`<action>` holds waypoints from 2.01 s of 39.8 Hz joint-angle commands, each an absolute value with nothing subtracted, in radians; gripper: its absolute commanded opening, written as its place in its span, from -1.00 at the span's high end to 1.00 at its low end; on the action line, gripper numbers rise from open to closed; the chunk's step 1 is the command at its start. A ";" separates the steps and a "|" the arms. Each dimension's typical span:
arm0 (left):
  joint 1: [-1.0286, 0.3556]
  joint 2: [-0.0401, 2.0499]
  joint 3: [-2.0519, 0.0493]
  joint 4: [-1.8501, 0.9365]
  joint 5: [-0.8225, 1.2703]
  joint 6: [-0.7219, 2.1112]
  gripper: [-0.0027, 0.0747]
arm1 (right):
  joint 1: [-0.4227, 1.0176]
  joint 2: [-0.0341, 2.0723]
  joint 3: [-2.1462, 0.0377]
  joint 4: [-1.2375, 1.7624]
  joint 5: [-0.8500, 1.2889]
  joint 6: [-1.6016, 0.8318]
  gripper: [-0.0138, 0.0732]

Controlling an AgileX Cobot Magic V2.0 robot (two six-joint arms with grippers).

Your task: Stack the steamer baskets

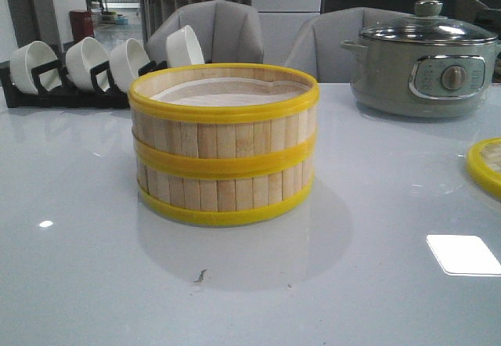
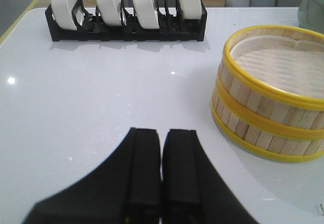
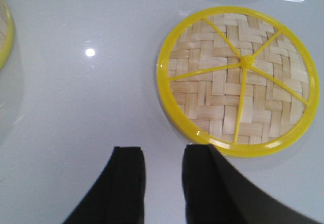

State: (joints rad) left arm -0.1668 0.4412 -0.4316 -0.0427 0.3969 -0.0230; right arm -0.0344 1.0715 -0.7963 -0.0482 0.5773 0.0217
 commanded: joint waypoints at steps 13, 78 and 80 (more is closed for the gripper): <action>-0.175 0.444 -0.460 -0.052 0.305 -0.020 0.71 | -0.228 1.476 -1.099 -0.074 0.499 0.015 0.09; -0.175 0.444 -0.460 -0.052 0.305 -0.020 0.71 | -0.254 1.831 -1.282 -0.064 0.463 0.016 -0.07; -0.175 0.444 -0.460 -0.052 0.305 -0.020 0.71 | -0.254 1.831 -1.282 -0.064 0.465 0.017 -0.07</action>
State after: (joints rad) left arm -0.1668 0.4412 -0.4316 -0.0427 0.3969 -0.0230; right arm -0.2489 1.8780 -1.2484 -0.0548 0.5097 0.0217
